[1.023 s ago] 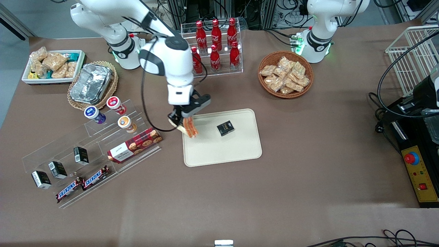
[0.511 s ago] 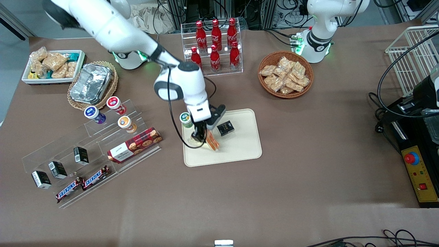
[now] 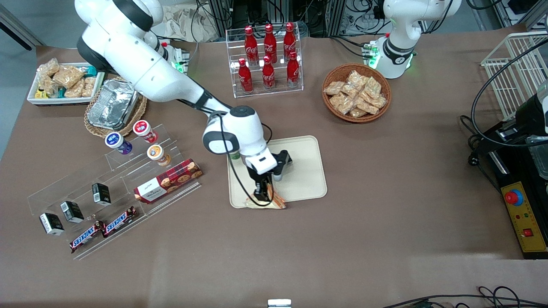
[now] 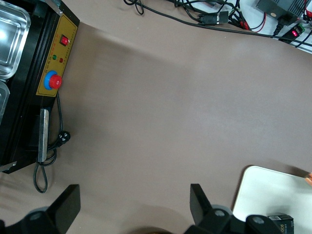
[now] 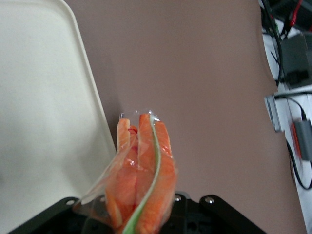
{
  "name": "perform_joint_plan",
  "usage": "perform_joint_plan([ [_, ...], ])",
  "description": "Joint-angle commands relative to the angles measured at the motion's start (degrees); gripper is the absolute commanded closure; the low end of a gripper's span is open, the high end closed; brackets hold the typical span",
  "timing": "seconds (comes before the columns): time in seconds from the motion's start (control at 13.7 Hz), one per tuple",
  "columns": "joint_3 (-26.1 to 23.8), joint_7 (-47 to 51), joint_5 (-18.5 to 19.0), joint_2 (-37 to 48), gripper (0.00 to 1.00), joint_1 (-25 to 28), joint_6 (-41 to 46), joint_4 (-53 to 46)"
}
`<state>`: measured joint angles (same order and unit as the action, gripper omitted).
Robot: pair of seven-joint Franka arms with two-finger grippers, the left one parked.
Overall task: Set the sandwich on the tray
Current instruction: 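Lower the sandwich onto the tray beside the black packet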
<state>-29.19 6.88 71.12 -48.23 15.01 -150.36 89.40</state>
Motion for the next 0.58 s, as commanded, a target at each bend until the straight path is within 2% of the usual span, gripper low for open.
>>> perform_joint_plan([
  [0.0,-0.17,-4.24,2.18,-2.83,1.00,1.77,-1.34,-4.06],
  [0.51,-0.26,-7.85,2.35,-2.39,1.00,1.42,-3.98,-1.26],
])
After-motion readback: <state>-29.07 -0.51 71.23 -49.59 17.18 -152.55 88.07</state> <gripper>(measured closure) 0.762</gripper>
